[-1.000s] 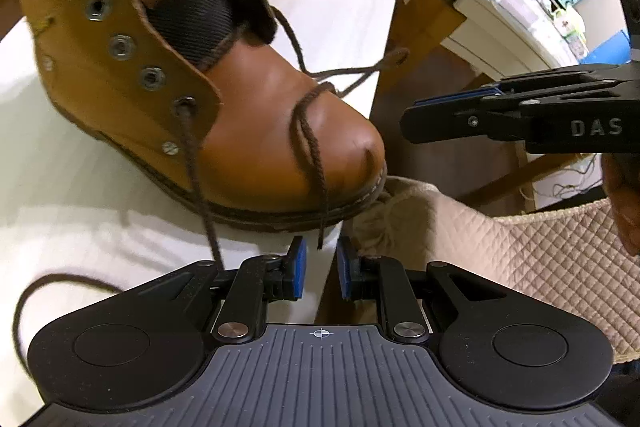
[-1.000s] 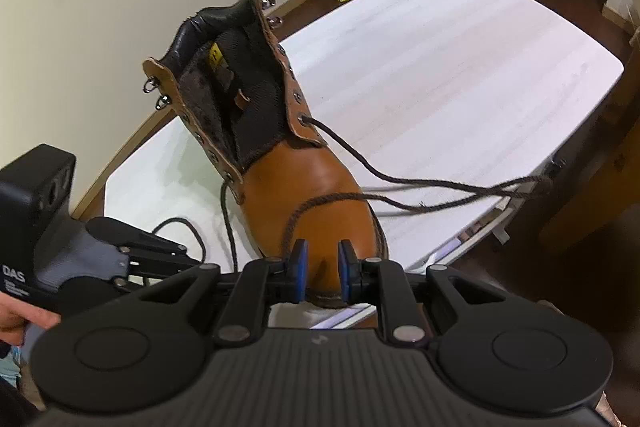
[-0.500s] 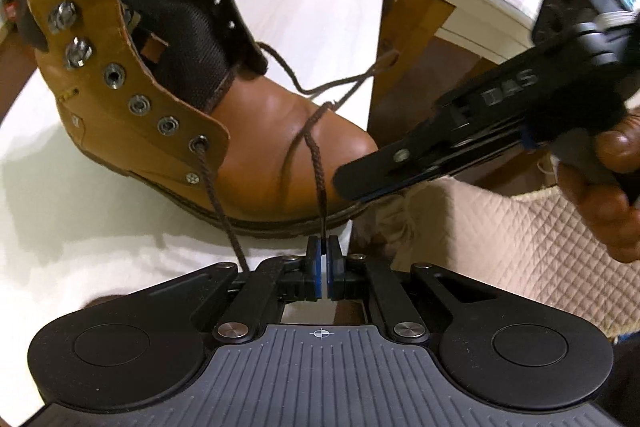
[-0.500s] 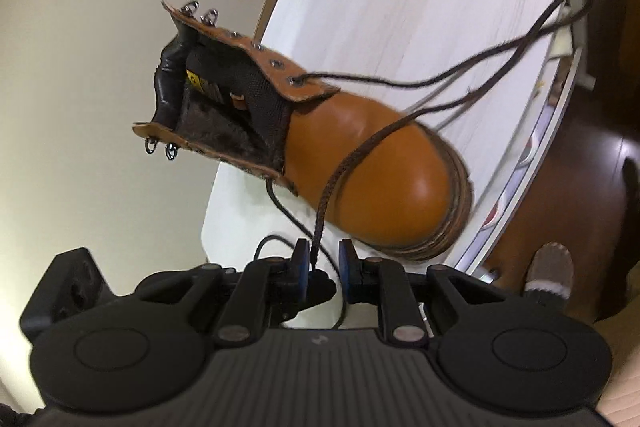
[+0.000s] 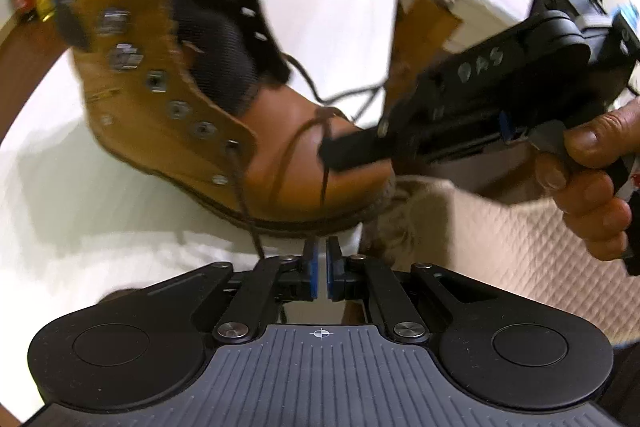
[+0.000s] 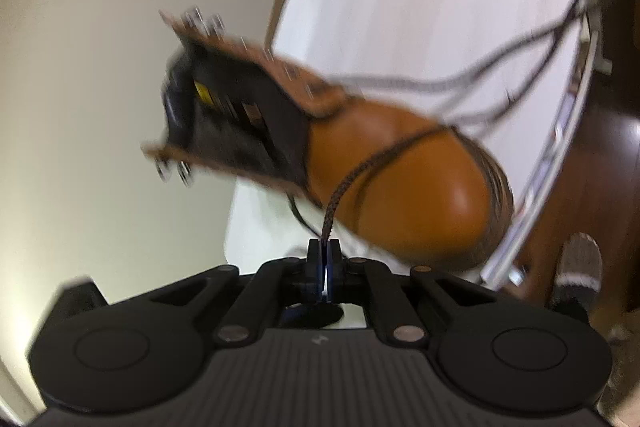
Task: Lace up shoes with both hands
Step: 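Grasp the lace below the eyelet with the left tool while the right tool tilts the boot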
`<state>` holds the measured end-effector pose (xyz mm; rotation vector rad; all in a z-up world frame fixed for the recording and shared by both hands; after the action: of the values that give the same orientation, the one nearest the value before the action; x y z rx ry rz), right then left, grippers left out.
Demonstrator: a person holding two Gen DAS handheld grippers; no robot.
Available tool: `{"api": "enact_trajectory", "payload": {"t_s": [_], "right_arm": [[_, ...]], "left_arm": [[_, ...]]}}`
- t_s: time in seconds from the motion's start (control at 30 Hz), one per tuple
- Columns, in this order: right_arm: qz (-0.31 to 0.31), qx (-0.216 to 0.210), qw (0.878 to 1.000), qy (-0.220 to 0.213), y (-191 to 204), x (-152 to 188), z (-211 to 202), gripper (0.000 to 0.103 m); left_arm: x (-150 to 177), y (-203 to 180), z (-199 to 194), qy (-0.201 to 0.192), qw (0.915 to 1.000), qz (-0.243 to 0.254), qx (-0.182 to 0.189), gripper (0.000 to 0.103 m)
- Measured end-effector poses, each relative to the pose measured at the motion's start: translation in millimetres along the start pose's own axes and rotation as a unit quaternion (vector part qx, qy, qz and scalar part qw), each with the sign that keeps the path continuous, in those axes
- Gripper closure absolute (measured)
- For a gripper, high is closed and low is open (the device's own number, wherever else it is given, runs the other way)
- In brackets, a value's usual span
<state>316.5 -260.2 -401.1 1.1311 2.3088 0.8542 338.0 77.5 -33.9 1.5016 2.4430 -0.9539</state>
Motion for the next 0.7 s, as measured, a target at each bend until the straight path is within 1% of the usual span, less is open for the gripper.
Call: {"api": "enact_trajectory", "payload": {"t_s": [0.07,0.17,0.27,0.4,0.53,0.7], "right_arm": [[0.025,-0.027,0.999,-0.029,7.1,-13.3,-3.2,0.1],[0.055,-0.055,0.996,-0.044,13.8,-28.3,5.2,0.1],[0.056,-0.056,0.996,-0.046,18.6,-36.5,17.4,0.1],[0.054,-0.058,0.996,-0.028,23.9,-42.1,31.4,0.1],[0.034,-0.054,0.998,-0.001,32.0,-45.8,39.0,0.1],[0.014,-0.039,0.999,0.026,33.6,-45.8,45.0,0.1]], "left_arm": [[-2.6,5.6,-6.2,-0.013,0.9998,-0.012,-0.004,0.098],[-7.5,17.2,-13.7,-0.025,0.9992,-0.028,-0.013,0.098],[-8.7,22.6,-16.7,-0.028,0.9989,-0.024,-0.027,0.098],[-4.8,27.2,-16.1,-0.024,0.9987,-0.03,-0.033,0.098],[-0.9,28.1,-16.0,-0.023,0.9986,-0.029,-0.038,0.098],[-7.1,26.5,-20.0,-0.032,0.9981,-0.009,-0.052,0.096]]}}
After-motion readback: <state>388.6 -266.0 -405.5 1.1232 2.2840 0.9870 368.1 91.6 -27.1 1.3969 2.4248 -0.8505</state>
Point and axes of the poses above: each gripper's, at about its wrist camera, not at the fingertips, and z roughly the way its jaws point, y to its left, x to its underside, the point moved 4 cm from there along z, roughly the way its jaws point, and after that the axes turned 11 degrees about x, right-handed, at the moved point
